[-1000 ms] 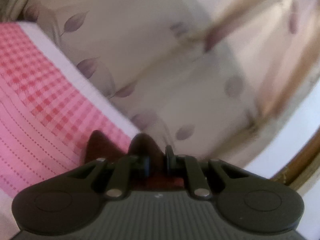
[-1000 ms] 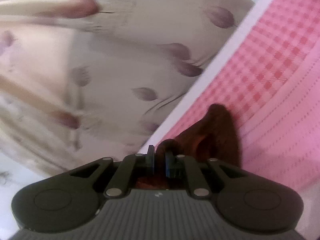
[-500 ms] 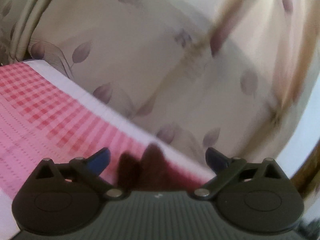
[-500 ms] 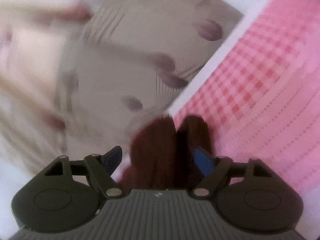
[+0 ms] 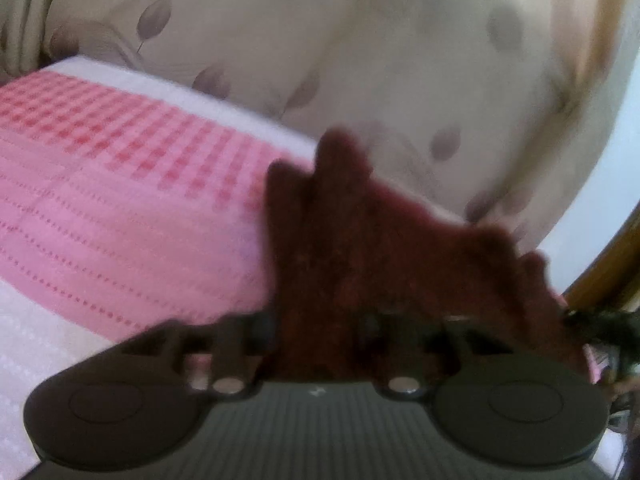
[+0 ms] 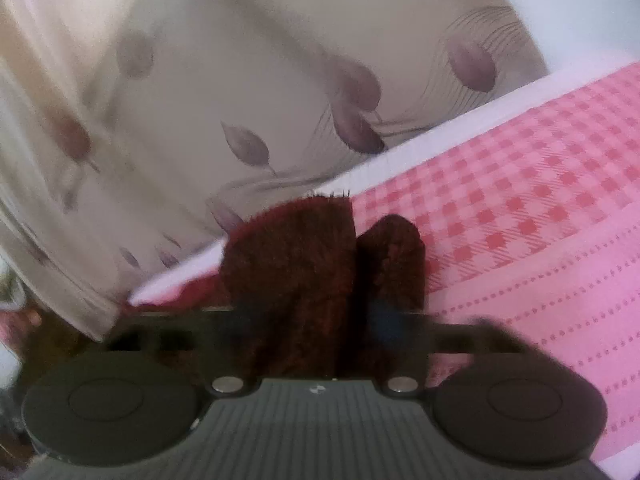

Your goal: Fold small clothes

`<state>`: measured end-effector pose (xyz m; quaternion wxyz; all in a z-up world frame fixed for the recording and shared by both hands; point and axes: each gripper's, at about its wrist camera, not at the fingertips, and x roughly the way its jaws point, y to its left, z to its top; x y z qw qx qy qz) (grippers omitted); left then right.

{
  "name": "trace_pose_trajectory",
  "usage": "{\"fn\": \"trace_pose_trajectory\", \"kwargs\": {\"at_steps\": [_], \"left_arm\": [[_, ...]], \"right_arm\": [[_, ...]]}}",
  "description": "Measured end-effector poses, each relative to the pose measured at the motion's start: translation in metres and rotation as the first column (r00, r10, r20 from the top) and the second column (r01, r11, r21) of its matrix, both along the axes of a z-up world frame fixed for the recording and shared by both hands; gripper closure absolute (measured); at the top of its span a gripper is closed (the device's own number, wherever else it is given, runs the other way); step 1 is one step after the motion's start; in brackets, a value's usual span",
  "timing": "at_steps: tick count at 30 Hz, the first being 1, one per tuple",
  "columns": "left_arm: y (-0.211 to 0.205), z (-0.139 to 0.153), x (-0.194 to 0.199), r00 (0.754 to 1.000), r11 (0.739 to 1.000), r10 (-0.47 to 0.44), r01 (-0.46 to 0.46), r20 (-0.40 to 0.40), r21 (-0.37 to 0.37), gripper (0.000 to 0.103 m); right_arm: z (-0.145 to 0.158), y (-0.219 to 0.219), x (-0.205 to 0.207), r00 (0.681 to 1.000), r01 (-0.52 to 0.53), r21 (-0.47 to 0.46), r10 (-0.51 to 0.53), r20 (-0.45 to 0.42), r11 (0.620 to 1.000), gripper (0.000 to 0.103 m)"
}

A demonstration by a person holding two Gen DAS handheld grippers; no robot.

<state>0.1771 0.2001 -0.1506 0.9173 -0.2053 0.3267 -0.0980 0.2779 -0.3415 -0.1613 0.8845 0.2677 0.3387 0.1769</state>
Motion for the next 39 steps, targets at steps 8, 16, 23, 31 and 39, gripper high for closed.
{"fn": "trace_pose_trajectory", "kwargs": {"at_steps": [8, 16, 23, 31, 39], "left_arm": [[0.011, 0.004, -0.011, 0.994, 0.997, 0.075, -0.076, 0.081, 0.006, 0.071], [-0.007, 0.044, -0.001, 0.971, 0.994, 0.096, -0.082, 0.220, -0.070, 0.034], [-0.034, 0.023, 0.057, 0.993, 0.998, 0.030, -0.023, 0.113, -0.066, 0.034], [-0.028, -0.005, 0.074, 0.985, 0.990, 0.132, -0.137, 0.114, 0.030, 0.035], [-0.010, -0.010, 0.064, 0.970, 0.977, 0.190, -0.172, 0.153, -0.123, 0.034]], "right_arm": [[-0.014, -0.019, -0.008, 0.996, 0.093, -0.047, -0.093, 0.008, 0.995, 0.092], [0.033, -0.010, -0.027, 0.975, 0.144, -0.037, -0.135, 0.178, 0.989, 0.077], [0.047, 0.083, 0.001, 0.946, -0.198, -0.275, 0.257, 0.197, 0.941, 0.071], [-0.008, 0.062, 0.058, 0.995, -0.079, -0.304, 0.093, 0.030, 0.949, 0.086], [0.005, 0.033, 0.039, 0.992, -0.020, -0.147, 0.039, 0.123, 0.989, 0.064]]}}
